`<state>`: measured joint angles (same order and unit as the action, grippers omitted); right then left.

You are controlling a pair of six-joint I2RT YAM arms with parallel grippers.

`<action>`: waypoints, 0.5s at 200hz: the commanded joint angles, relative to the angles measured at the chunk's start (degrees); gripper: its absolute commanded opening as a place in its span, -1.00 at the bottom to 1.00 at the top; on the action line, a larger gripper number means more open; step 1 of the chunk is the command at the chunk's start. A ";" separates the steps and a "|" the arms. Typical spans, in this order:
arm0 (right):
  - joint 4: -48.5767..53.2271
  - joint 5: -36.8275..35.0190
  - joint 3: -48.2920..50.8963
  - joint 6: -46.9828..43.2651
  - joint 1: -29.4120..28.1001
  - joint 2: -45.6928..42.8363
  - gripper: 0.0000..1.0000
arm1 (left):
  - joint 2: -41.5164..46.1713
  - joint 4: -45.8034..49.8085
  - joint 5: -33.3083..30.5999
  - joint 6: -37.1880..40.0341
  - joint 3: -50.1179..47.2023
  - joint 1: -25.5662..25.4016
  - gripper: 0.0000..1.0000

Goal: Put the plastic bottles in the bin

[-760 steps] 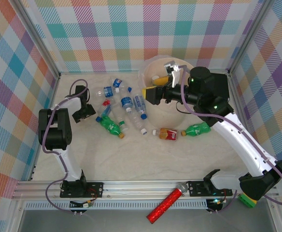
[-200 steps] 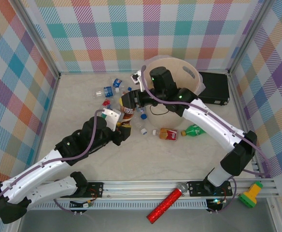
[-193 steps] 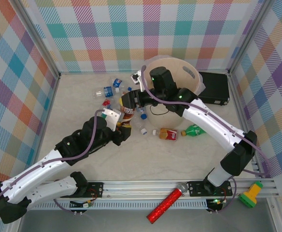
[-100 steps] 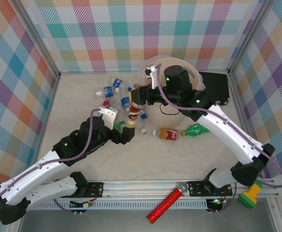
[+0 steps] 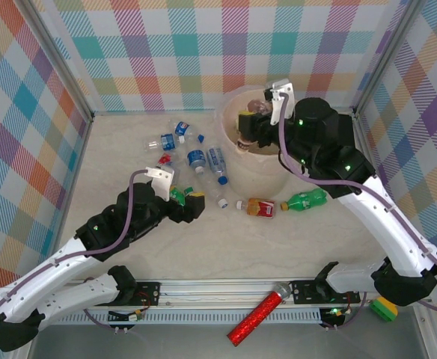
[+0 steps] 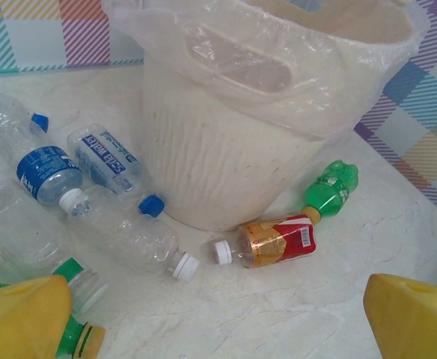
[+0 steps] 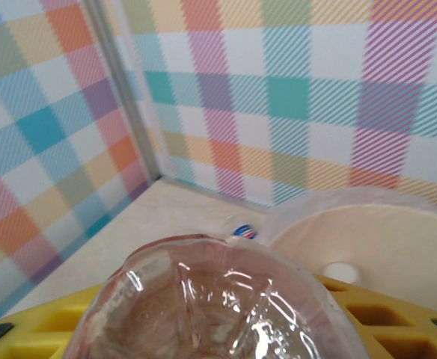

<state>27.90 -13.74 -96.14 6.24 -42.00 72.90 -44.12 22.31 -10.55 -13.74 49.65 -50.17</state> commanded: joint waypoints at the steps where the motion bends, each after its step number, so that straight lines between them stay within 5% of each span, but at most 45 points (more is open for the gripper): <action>1: -4.35 -7.97 -1.22 -5.81 2.41 1.11 0.01 | 0.77 -1.12 0.46 -1.42 -1.27 -0.54 0.99; 100: -4.56 -8.59 -5.55 -3.91 15.86 14.62 0.08 | 4.25 -1.90 1.47 -2.31 -3.42 -0.55 0.99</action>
<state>23.86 -21.19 -99.61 2.48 -27.31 84.90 -40.34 22.24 -9.69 -15.46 46.83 -50.17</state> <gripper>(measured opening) 0.543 0.997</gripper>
